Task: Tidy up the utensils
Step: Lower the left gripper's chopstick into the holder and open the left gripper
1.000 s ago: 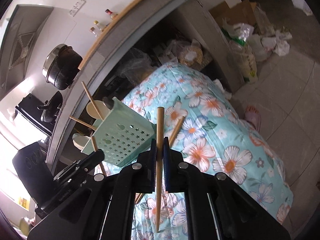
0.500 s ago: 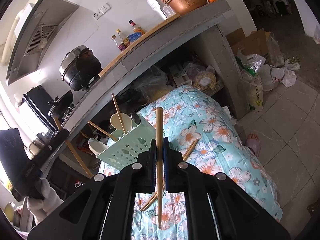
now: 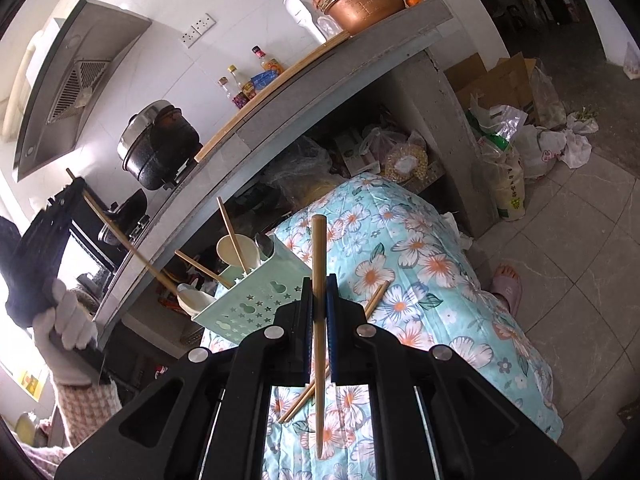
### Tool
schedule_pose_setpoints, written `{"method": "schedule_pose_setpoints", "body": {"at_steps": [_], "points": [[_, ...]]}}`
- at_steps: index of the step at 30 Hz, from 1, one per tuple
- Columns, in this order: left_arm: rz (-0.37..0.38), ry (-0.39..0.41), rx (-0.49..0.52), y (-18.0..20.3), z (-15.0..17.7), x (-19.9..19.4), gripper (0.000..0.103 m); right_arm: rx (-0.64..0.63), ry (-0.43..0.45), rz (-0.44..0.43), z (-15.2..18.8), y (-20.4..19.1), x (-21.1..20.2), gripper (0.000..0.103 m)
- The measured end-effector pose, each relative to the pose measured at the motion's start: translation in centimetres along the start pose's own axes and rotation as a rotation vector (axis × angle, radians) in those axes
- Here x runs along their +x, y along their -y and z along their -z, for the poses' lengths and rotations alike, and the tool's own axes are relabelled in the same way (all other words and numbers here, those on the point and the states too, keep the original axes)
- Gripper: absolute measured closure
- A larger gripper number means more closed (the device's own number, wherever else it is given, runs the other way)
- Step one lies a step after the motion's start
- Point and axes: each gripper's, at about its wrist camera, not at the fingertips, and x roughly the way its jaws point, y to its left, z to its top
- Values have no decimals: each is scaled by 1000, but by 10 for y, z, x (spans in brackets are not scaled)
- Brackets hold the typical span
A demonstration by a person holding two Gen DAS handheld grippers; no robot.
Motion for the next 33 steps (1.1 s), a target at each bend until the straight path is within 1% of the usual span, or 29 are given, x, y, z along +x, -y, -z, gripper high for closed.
{"method": "schedule_pose_setpoints", "body": {"at_steps": [3,6,9,14,18,23,25,27,29,33], "points": [[-32,25,-19,-7,-1,15,97,15,-13,-3,0,5,3,97],[-79,25,-13,-13,7,36,97,22,-20,6,-1,10,5,97],[-109,-9,-13,-19,23,59,97,33,-28,15,-2,16,8,97],[-151,-53,-20,-27,53,83,97,52,-53,16,-4,24,16,97],[-169,-80,-41,-35,71,96,97,48,-70,17,-3,25,23,97],[-174,-86,-50,-39,85,95,97,43,-77,20,-5,24,26,97],[-179,-85,-51,-40,86,93,93,38,-77,22,-5,23,27,97],[-181,-82,-61,-41,87,89,83,31,-77,22,-6,21,27,97],[-181,-78,-65,-41,87,84,80,21,-73,24,-6,18,26,97],[-177,-80,-74,-39,87,69,68,-7,-61,28,-8,9,24,97]]}}
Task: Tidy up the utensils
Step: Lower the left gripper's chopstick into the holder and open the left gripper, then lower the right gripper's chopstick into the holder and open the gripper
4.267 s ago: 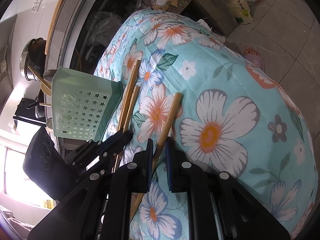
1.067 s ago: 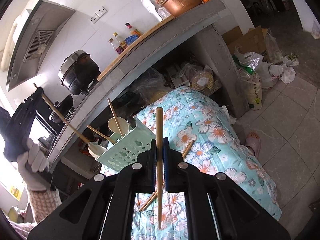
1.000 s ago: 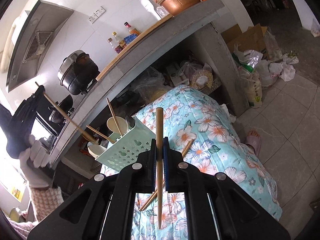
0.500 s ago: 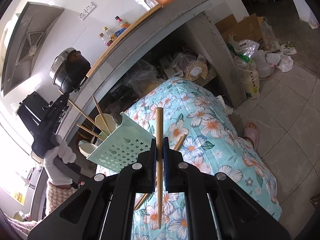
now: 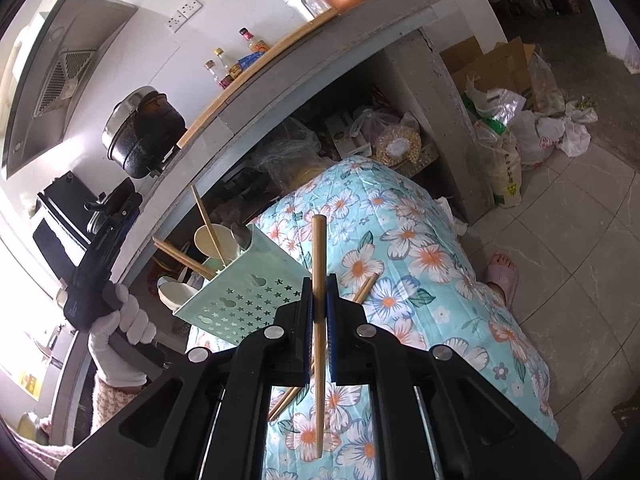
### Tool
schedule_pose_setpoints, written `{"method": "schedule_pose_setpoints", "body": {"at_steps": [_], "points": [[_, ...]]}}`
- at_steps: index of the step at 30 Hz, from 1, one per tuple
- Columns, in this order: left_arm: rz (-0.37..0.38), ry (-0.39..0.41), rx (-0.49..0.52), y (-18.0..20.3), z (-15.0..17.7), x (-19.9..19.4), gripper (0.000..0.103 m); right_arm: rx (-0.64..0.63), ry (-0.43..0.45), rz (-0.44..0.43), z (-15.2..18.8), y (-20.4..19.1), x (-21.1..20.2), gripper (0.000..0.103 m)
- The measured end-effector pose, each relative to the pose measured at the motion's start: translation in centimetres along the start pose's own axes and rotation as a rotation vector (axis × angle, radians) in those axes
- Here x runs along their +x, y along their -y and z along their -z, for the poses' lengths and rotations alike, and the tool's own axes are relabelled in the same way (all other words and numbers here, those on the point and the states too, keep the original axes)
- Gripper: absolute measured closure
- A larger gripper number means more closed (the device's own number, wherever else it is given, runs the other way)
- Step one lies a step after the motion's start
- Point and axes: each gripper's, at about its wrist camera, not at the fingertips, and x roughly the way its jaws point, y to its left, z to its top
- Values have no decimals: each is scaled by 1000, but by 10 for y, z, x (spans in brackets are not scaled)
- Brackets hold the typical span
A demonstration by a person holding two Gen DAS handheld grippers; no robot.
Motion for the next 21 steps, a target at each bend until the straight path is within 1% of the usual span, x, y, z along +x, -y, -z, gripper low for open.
{"method": "schedule_pose_setpoints", "body": {"at_steps": [1,3,4,6,8,11,14,17,21], "points": [[3,-1,-2,0,1,-5,66,-7,4,-1,-1,-3,-1,97],[16,-10,-4,0,2,-16,55,-29,18,-2,-5,-10,-5,97],[27,-15,-5,1,3,-22,53,-43,27,-3,-8,-14,-7,97],[50,-31,-3,2,7,-32,43,-70,47,-13,-17,-23,-11,97],[83,-55,2,3,13,-45,38,-107,75,-21,-27,-35,-15,97],[123,-99,17,6,26,-61,32,-162,126,-54,-46,-57,-23,97],[159,-143,17,7,41,-75,30,-216,177,-102,-68,-81,-30,97],[180,-195,34,11,58,-86,27,-279,231,-150,-91,-109,-31,97],[188,-255,47,16,78,-93,24,-325,258,-211,-112,-141,-22,97]]}}
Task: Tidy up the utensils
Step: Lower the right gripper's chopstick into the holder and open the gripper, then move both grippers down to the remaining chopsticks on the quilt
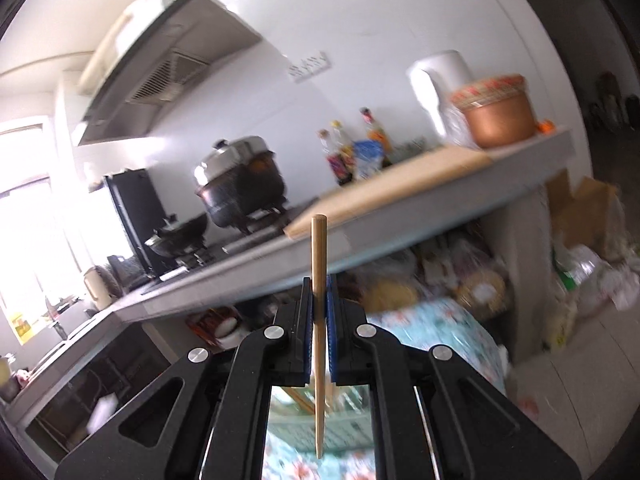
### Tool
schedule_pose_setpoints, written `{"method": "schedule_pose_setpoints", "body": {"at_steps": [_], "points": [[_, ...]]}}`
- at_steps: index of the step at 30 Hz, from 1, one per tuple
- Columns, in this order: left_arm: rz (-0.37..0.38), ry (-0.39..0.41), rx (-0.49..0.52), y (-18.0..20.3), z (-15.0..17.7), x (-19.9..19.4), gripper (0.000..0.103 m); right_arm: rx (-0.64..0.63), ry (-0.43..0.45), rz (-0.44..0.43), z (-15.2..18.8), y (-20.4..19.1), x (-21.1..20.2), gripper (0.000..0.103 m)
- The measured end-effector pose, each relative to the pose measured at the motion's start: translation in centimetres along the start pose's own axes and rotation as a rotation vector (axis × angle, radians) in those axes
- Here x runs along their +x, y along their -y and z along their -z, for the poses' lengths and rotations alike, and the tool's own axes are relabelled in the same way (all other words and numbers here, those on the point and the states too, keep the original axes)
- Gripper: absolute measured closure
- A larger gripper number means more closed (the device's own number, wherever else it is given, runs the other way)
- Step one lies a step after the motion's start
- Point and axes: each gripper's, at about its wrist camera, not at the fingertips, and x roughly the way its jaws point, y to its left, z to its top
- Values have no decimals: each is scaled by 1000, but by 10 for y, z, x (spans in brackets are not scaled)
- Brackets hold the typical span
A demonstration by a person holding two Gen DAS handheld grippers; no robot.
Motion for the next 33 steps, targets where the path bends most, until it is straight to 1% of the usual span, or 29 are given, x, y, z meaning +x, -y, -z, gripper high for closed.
{"method": "schedule_pose_setpoints", "body": {"at_steps": [2,4,5,8,11,15,19,24,27,28,30,31,32,33], "points": [[2,-51,-5,4,12,5,24,-16,11,-26,-9,-10,14,97],[-30,-96,-2,6,21,11,24,-31,14,-47,-13,-20,27,97],[-56,-132,2,8,26,18,23,-48,16,-46,-13,-26,36,97],[-98,-225,-17,7,39,35,20,-96,8,-39,-10,-40,63,97],[-138,-287,-27,5,50,46,20,-132,-21,-31,0,-47,92,97],[-193,-345,-39,-6,58,60,20,-200,-58,10,20,-52,126,97],[-239,-398,-68,-21,67,70,20,-225,-117,24,40,-48,149,97],[-266,-425,-80,-30,72,75,20,-253,-179,17,55,-46,162,97],[-269,-430,-77,-30,73,76,20,-275,-193,9,59,-51,161,95],[-269,-430,-78,-30,73,76,20,-288,-192,9,59,-53,159,93],[-269,-432,-78,-30,73,77,20,-303,-181,13,57,-56,155,79],[-269,-432,-78,-30,73,77,20,-307,-171,14,56,-57,152,69],[-270,-432,-77,-30,73,77,20,-304,-159,9,54,-58,148,66],[-269,-432,-76,-29,73,77,20,-301,-152,5,52,-58,146,65]]}}
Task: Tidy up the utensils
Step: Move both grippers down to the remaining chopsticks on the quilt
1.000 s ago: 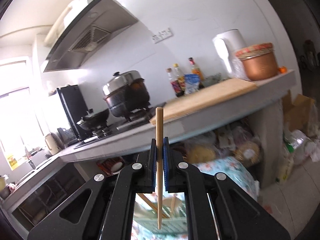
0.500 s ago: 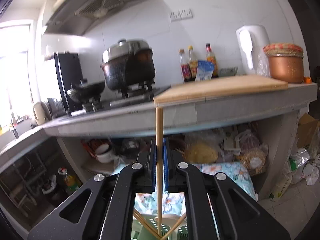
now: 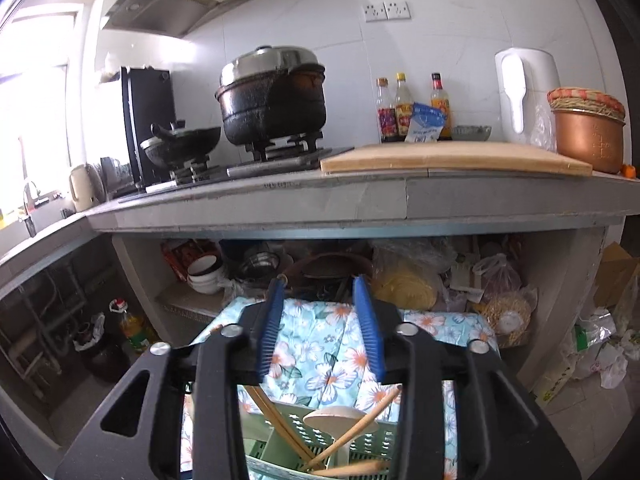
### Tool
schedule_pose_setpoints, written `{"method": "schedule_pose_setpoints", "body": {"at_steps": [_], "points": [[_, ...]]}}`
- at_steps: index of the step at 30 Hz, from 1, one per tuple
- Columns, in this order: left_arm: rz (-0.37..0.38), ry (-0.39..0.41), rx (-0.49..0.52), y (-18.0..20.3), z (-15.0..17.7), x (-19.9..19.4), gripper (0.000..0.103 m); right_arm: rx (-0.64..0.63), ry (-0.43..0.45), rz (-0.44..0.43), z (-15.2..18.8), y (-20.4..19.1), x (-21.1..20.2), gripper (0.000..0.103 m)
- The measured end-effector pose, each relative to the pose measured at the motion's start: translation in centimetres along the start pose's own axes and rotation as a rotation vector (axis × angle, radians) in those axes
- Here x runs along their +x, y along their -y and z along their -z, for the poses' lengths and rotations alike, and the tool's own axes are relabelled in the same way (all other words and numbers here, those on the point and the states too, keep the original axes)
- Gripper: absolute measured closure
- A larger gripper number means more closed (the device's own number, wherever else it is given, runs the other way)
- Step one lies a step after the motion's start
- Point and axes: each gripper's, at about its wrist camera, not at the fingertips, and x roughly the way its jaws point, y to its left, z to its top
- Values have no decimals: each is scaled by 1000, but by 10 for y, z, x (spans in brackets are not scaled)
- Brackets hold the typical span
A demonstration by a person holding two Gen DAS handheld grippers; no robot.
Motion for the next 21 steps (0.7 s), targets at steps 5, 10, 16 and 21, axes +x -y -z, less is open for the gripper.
{"method": "schedule_pose_setpoints", "body": {"at_steps": [5,10,16,21], "points": [[-4,3,5,2,-1,0,20,44,31,-11,-9,10,-18,60],[-4,4,7,3,-1,0,20,117,57,-23,-14,29,-48,58],[7,6,0,2,0,1,20,240,11,3,8,68,-91,53],[26,16,3,-5,5,6,20,485,-150,-2,68,115,-100,53]]}}
